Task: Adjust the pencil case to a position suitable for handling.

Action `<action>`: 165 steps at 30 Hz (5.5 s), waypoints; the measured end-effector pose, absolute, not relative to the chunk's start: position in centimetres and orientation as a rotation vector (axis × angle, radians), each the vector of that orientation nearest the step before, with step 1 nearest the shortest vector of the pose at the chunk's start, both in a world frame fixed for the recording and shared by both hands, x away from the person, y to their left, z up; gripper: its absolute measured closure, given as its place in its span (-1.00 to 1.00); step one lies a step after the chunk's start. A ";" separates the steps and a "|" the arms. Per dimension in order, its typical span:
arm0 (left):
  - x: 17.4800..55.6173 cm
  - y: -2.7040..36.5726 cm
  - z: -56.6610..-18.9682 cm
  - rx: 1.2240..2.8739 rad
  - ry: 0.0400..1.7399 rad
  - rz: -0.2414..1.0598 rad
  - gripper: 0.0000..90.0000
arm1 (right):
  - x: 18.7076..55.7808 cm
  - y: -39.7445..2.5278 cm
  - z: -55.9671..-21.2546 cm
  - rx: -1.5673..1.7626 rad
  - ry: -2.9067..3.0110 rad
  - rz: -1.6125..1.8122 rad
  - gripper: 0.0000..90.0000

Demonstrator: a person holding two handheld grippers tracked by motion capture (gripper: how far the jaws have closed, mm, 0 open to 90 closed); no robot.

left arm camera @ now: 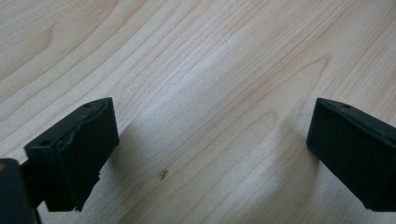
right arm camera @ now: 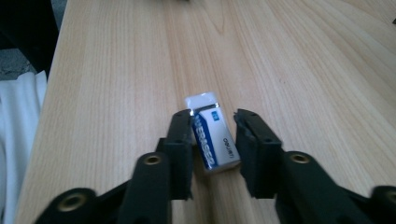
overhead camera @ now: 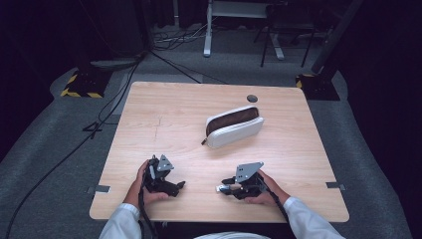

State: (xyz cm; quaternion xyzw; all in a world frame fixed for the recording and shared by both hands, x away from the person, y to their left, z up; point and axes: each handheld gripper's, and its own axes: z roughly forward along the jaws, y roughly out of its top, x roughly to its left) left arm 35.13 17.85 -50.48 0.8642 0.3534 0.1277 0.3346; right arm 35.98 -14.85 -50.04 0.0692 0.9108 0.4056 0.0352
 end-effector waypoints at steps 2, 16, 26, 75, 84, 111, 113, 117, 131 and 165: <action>35.2 17.6 -50.3 2.240 0.910 0.340 -0.77 | 35.8 -15.4 -50.0 0.212 2.799 1.239 0.61; 37.6 12.6 -47.0 2.197 0.753 0.380 -0.52 | 36.0 -25.8 -49.9 0.521 2.682 1.190 0.63; 41.7 8.2 -43.2 2.118 0.697 0.459 -0.50 | 36.1 -32.8 -50.1 0.757 2.549 1.173 0.63; 36.6 9.7 -42.8 2.245 0.381 0.393 0.46 | 36.4 -34.0 -50.3 0.820 2.522 1.202 0.62; 34.5 13.3 -46.1 2.139 0.676 0.448 -0.16 | 36.4 -34.0 -50.3 0.826 2.522 1.204 0.62; 40.6 10.5 -49.7 2.190 0.645 0.255 -0.01 | 36.4 -34.0 -50.3 0.820 2.524 1.206 0.62; 41.2 10.2 -49.6 2.196 0.621 0.233 0.03 | 36.4 -34.1 -50.3 0.819 2.527 1.205 0.62; 41.9 9.3 -49.6 2.202 0.577 0.200 0.09 | 36.5 -34.0 -50.3 0.816 2.524 1.208 0.62; 42.5 6.2 -49.4 2.259 0.421 0.154 0.06 | 36.1 -34.2 -50.2 0.819 2.530 1.193 0.63; 34.5 17.4 -50.4 2.252 0.852 0.321 -0.67 | 36.2 -35.9 -49.2 0.865 2.470 1.231 0.63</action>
